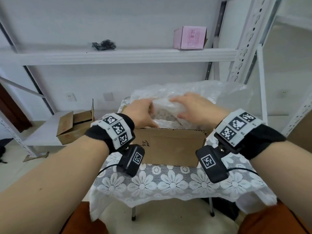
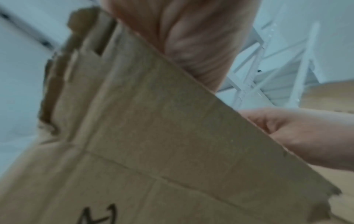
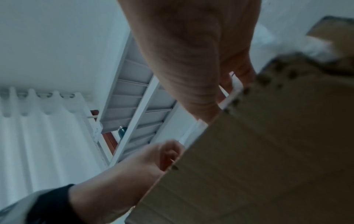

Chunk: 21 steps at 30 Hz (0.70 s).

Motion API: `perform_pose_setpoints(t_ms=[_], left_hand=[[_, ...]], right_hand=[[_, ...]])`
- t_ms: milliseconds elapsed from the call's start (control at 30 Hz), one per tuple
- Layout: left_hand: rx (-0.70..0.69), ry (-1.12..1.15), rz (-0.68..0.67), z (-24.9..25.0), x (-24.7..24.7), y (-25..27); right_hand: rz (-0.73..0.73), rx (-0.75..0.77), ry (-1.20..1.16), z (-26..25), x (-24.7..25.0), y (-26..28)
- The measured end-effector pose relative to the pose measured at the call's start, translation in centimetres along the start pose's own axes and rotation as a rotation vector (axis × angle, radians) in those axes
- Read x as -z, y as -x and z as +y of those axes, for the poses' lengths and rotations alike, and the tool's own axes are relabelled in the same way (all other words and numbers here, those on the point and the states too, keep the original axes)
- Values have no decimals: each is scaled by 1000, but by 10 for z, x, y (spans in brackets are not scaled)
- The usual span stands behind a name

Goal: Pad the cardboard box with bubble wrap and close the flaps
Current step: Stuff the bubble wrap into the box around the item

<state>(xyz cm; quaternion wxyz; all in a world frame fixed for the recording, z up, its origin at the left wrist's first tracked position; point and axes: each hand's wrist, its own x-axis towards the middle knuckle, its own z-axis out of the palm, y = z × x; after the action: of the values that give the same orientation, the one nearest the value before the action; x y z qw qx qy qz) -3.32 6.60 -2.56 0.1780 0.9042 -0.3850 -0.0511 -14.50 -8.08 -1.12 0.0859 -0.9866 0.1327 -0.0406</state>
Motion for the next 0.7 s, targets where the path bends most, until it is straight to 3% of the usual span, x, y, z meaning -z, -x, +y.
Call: perform_pose_setpoints(t_ms=[100,200,333,567,700], left_hand=[[-67,-23,93,2,-1,3],[-111,-39,-75,-1,3,5],[-62,-42,-268,-7,8,1],[-36,3,-181,-15,-11,-6],[-24,1,-270,-16,-1,-6]], right_hand=[[-187,-10,-65,-1,-11,1],[-263,-3,-50,-3,-10,2],[-378,-5,-4,-4,-7,-1],[-429,-10,-34,-2,-18,-10],[-472,3,-57,-2,-19,-11]])
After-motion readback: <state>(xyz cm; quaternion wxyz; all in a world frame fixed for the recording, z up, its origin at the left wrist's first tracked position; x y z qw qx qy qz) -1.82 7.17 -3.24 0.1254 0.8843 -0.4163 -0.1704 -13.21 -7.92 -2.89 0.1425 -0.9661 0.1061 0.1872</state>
